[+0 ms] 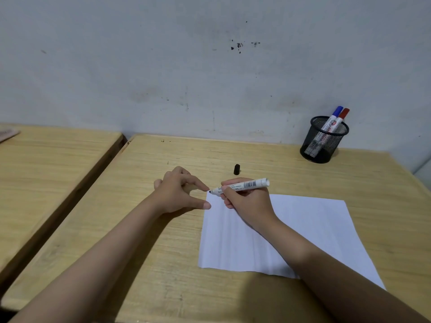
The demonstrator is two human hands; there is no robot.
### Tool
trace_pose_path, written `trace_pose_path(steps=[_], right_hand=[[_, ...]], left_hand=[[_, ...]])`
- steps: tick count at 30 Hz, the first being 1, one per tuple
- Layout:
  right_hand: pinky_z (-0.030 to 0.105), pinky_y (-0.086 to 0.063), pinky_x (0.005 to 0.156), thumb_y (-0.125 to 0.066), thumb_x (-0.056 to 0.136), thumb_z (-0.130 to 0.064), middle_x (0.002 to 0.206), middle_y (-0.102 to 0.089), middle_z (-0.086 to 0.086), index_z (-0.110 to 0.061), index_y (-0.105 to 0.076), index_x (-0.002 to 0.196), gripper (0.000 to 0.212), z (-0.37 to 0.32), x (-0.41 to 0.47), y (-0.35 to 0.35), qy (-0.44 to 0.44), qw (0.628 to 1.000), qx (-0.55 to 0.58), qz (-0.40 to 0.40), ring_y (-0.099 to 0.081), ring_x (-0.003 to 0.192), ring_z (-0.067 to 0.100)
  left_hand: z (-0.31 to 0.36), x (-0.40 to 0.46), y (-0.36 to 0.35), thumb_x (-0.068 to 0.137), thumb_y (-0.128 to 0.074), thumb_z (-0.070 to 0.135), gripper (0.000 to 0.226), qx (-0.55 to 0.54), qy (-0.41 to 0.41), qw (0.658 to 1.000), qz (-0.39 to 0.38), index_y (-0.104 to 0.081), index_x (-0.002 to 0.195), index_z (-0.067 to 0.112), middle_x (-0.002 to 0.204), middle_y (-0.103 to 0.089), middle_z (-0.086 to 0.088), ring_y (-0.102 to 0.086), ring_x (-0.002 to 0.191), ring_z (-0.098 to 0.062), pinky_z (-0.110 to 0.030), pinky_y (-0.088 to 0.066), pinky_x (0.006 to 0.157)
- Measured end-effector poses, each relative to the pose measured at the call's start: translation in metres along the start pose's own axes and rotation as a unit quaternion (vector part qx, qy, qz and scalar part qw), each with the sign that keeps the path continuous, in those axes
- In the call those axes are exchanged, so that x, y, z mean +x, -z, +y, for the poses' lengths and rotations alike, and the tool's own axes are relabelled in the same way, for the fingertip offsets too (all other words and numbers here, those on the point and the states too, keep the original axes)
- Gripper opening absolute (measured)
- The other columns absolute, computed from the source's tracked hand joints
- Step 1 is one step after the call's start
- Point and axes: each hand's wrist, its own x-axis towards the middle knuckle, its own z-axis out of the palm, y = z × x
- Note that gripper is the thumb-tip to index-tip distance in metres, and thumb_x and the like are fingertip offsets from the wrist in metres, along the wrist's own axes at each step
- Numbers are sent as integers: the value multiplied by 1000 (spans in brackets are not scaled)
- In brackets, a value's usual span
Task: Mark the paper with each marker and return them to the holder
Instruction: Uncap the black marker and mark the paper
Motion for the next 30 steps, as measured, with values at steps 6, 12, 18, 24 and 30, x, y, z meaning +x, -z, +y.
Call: trace_pose_path(steps=[6,12,18,24,30], right_hand=[[49,-60,75,-72,61,-39,75,-78,3,-29,-76,81,23,1,1,-1,-9,1000,-15,-8,-73,67,18],[51,-61,76,-72,62,-41,75,-78,1,-31,-76,81,21,-1,-1,-2,-8,1000,-22,-11,-73,68,18],[54,-60,76,-71,63,-42,75,-78,1,-31,-76,81,22,-1,1,-1,-8,999,-37,-19,-74,69,18],[51,-61,73,-71,66,-40,76,-77,5,-28,-76,81,19,-1,-1,0,-3,999,-35,-18,-74,73,21],[25,-57,60,-69,84,-12,68,-76,3,-17,-74,82,7,-12,-1,4,-18,993,117,14,-69,62,13]], left_hand=[[1,0,0,44,-82,59,41,-3,-3,1000,2,-68,82,50,104,-48,11,-45,106,-7,-35,-24,91],[1,1,0,44,-83,58,40,-5,-2,1000,4,-68,80,50,106,-49,10,-46,106,-7,-36,-24,92],[-1,1,0,45,-82,60,40,2,-4,1000,0,-67,81,51,104,-48,11,-46,106,-7,-35,-24,90],[-1,1,0,45,-81,61,38,1,-6,1000,-4,-66,79,53,104,-47,12,-45,106,-7,-34,-23,90],[-4,1,-1,45,-81,62,39,10,-5,1000,-5,-66,80,53,103,-46,13,-43,104,-5,-33,-20,86]])
